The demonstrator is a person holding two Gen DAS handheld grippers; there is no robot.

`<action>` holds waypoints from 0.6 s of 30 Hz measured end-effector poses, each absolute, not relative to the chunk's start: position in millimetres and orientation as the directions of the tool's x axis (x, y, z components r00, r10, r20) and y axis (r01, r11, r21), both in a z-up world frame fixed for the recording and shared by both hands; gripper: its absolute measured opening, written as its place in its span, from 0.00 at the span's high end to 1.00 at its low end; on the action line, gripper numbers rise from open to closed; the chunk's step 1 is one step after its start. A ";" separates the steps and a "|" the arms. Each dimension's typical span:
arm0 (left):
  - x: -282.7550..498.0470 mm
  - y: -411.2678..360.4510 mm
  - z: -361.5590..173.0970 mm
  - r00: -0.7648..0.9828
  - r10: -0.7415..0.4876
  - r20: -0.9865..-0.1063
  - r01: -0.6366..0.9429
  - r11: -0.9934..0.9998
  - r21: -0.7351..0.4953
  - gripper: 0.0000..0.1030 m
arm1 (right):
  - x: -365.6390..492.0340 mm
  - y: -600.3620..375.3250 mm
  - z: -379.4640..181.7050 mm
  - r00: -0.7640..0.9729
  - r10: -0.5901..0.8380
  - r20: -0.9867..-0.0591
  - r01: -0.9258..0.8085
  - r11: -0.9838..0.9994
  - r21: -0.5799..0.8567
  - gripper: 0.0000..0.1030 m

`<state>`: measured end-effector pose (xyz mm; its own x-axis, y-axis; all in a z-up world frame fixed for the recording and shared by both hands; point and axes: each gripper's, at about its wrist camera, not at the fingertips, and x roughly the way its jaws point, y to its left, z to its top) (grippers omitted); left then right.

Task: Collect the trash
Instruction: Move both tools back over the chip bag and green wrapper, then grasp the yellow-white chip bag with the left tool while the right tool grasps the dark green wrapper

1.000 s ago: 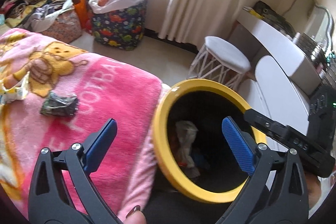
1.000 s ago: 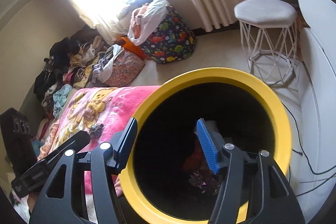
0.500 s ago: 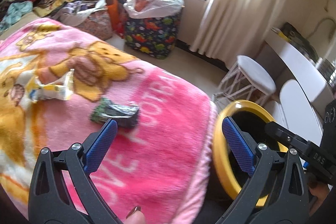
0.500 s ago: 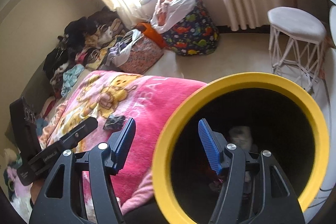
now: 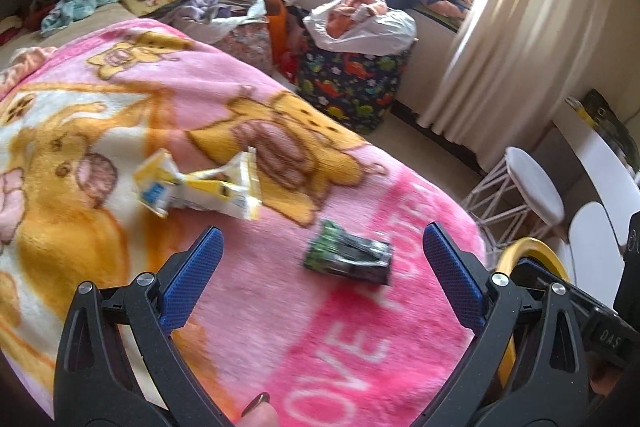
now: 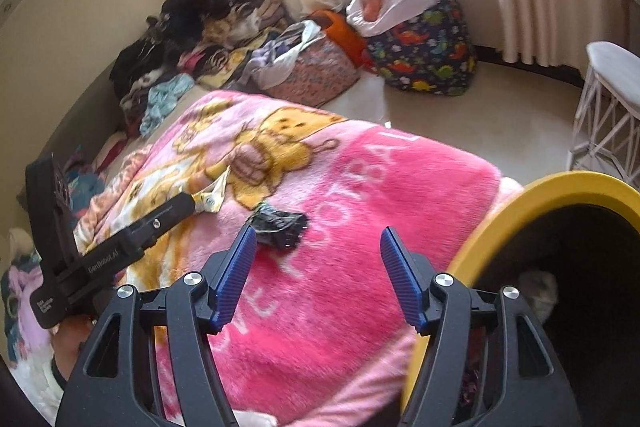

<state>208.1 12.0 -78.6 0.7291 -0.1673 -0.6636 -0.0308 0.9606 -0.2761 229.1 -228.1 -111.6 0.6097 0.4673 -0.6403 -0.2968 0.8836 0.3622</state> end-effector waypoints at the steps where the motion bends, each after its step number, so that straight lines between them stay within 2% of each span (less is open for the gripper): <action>1: 209.7 18.3 -80.0 0.731 -0.157 -0.664 -0.043 0.961 -0.275 0.11 | 232.1 -223.0 -113.5 0.603 0.470 -0.644 -0.302 0.882 0.361 0.39; 12: 229.5 74.7 -93.9 0.734 -0.065 -0.676 -0.169 0.947 -0.274 0.11 | 279.0 -175.4 -143.6 0.526 0.486 -0.698 -0.328 0.873 0.361 0.39; 18: 242.9 94.4 -106.9 0.715 -0.056 -0.697 -0.212 0.933 -0.292 0.11 | 300.5 -163.8 -172.0 0.474 0.473 -0.743 -0.299 0.880 0.369 0.39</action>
<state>242.9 94.4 -106.9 0.7145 -0.0560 -0.6974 -0.2122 0.9325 -0.2923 300.5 -163.8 -172.0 0.4737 0.4729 -0.7429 -0.2994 0.8798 0.3692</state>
